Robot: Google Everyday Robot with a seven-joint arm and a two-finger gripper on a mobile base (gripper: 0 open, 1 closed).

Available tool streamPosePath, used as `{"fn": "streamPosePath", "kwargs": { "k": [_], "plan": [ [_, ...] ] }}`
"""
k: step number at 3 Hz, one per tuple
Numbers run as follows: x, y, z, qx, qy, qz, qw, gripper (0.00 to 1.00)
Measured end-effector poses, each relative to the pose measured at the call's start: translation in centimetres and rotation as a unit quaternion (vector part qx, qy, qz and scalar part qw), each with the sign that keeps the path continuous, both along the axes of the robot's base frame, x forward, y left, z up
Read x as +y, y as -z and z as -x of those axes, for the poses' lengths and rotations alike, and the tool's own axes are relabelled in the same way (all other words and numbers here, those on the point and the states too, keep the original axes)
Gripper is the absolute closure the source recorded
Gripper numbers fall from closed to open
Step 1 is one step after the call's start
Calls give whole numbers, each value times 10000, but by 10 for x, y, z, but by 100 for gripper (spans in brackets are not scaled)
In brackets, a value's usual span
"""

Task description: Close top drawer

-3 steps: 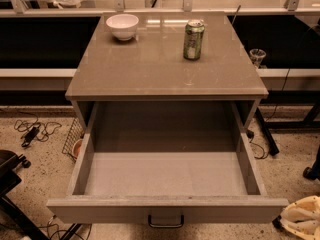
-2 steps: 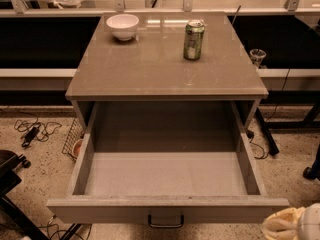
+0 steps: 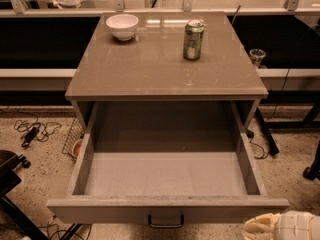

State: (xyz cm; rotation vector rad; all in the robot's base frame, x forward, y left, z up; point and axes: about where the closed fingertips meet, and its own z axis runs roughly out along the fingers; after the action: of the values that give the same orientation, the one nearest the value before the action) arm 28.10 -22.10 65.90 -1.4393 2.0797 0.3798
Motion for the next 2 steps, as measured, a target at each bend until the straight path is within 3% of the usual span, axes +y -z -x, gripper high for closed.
{"fn": "streamPosePath", "kwargs": {
  "k": [1, 2],
  "plan": [
    [10, 15, -17, -158, -59, -329, 9993, 100],
    [27, 22, -51, -371, -225, -613, 9972, 100]
  ]
}}
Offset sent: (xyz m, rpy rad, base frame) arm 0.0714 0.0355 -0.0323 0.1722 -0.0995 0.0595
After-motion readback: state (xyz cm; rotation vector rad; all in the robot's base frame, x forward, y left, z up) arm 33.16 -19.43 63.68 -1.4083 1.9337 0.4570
